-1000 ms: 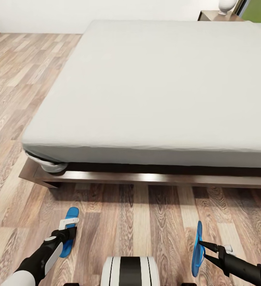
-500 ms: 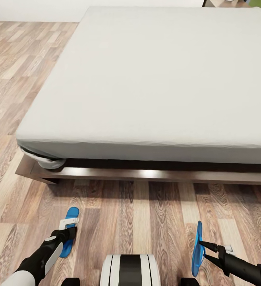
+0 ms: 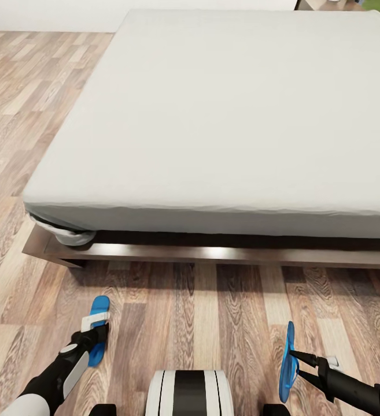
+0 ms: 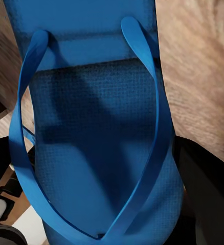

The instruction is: In the bedroom, move the book from the bed onto either nightstand, and place the two sandals side by side next to the bed.

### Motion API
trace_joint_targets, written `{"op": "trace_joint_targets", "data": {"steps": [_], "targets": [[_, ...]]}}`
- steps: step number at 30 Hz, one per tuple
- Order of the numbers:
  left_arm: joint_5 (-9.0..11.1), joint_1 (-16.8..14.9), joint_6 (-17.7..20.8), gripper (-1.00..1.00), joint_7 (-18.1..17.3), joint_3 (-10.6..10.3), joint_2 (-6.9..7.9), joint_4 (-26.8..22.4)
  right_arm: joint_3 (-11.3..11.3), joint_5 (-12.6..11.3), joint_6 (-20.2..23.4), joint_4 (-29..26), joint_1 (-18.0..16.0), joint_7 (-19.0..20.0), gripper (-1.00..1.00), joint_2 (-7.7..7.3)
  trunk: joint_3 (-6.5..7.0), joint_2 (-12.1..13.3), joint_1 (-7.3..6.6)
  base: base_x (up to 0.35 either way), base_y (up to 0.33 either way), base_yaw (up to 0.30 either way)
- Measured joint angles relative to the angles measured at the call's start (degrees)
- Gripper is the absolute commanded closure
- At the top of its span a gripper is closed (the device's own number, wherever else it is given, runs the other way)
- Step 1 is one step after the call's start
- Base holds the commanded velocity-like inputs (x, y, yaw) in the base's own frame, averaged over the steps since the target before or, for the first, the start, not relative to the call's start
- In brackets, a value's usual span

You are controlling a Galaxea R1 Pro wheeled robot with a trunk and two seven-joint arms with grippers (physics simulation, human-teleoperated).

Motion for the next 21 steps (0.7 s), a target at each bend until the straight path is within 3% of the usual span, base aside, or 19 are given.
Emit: {"op": "trace_joint_targets", "data": {"steps": [10,18,21], "targets": [[0.1,0.1,-0.5,1.00,0.0,0.1,0.13,0.0,0.0,0.0,0.0,0.0,0.0,0.0,1.00,0.00,0.00,0.0,0.00,0.000,0.000,0.000],[0.1,0.1,-0.5,1.00,0.1,0.1,0.13,0.0,0.0,0.1,0.0,0.0,0.0,0.0,1.00,0.00,-1.77,-0.1,0.21,0.000,0.000,0.000],[0.1,0.1,-0.5,1.00,0.1,0.2,0.13,0.0,0.0,0.0,0.0,0.0,0.0,0.0,1.00,0.00,-1.77,-0.1,0.21,0.000,0.000,0.000]]}}
